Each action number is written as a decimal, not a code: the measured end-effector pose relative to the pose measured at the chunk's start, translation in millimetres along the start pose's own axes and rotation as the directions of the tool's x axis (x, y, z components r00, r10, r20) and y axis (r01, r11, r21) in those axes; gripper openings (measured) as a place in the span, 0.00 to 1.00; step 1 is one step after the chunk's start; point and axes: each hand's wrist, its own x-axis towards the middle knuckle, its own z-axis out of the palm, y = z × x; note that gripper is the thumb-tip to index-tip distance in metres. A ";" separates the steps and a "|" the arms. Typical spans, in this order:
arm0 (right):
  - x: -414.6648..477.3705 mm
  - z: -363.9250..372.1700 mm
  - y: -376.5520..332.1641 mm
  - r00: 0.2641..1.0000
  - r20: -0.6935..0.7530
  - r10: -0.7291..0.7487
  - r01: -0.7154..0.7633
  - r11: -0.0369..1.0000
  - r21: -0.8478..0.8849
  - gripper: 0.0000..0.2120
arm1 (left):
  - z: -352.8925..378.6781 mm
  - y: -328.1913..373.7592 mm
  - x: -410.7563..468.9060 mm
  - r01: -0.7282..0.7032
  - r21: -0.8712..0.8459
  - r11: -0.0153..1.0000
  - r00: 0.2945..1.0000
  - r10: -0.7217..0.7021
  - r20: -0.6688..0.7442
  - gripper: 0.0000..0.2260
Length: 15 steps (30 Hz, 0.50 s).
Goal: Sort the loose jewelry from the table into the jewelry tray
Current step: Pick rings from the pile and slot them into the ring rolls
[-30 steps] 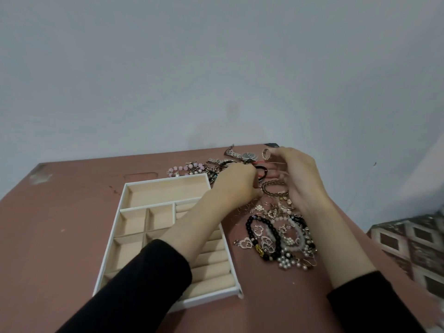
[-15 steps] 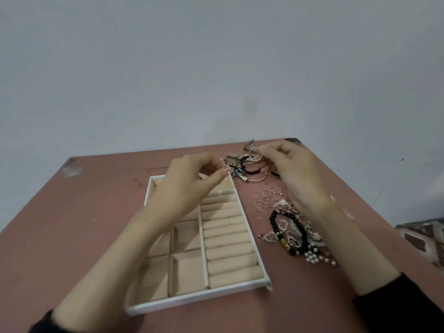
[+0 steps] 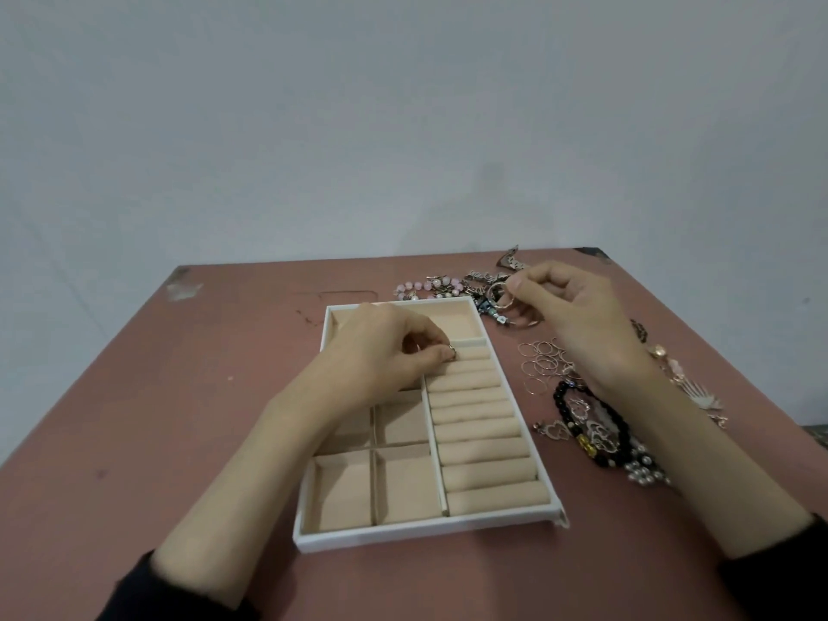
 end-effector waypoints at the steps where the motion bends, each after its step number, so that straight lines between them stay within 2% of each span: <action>1: -0.4 0.0 -0.2 1.000 0.001 0.003 -0.003 1.000 -0.002 0.05 | 0.1 0.3 -0.6 -0.005 0.004 1.000 1.000 0.005 0.012 0.07; 6: -0.8 1.1 0.1 1.000 0.015 0.004 -0.004 1.000 -0.020 0.05 | 2.4 0.6 -1.0 -0.014 0.001 1.000 1.000 0.014 -0.006 0.09; 15: -4.8 9.9 1.5 0.998 0.053 -0.032 0.037 0.995 -0.096 0.03 | 0.9 -1.9 0.9 0.012 -0.013 1.000 0.999 -0.013 -0.030 0.05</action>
